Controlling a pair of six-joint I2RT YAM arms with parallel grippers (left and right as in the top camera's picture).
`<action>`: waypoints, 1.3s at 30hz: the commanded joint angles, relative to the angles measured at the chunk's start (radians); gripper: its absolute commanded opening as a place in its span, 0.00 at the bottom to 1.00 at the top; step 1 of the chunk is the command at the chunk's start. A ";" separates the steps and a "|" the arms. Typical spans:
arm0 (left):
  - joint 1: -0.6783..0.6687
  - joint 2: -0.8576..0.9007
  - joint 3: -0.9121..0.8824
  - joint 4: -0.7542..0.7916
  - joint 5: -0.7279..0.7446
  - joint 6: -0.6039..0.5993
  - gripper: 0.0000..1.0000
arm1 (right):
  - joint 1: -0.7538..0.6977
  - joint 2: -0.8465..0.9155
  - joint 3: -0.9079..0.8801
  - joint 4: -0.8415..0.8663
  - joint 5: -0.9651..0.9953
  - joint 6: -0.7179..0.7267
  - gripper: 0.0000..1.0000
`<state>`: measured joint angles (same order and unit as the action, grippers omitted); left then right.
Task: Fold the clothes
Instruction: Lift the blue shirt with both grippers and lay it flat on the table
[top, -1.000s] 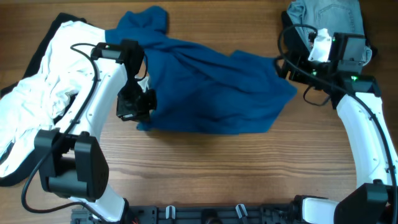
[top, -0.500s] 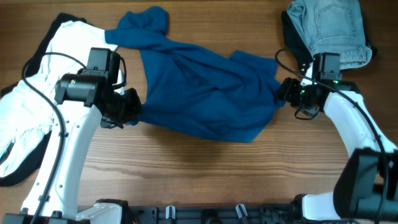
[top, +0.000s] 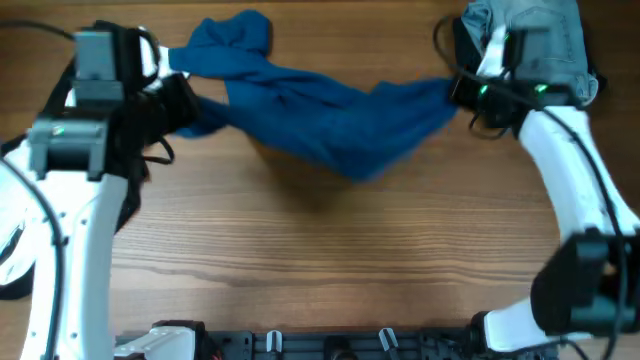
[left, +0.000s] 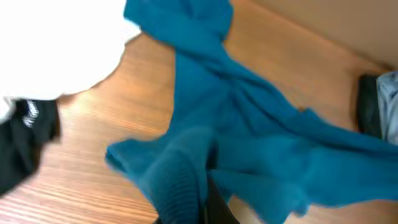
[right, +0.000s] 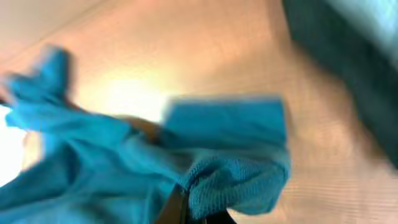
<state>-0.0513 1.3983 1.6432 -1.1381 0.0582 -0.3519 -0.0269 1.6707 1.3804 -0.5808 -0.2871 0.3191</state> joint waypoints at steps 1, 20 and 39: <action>0.043 -0.021 0.212 -0.026 -0.061 0.061 0.04 | -0.004 -0.107 0.206 -0.140 0.051 -0.086 0.04; 0.056 -0.301 0.616 -0.034 -0.251 0.162 0.04 | -0.113 -0.589 0.645 -0.482 0.276 -0.240 0.04; 0.121 0.605 0.616 0.093 -0.262 0.162 0.04 | 0.059 0.413 0.643 0.013 0.098 -0.203 0.04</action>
<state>0.0391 1.9053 2.2539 -1.1275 -0.1604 -0.2062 0.0025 1.9762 2.0148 -0.6727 -0.1947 0.0925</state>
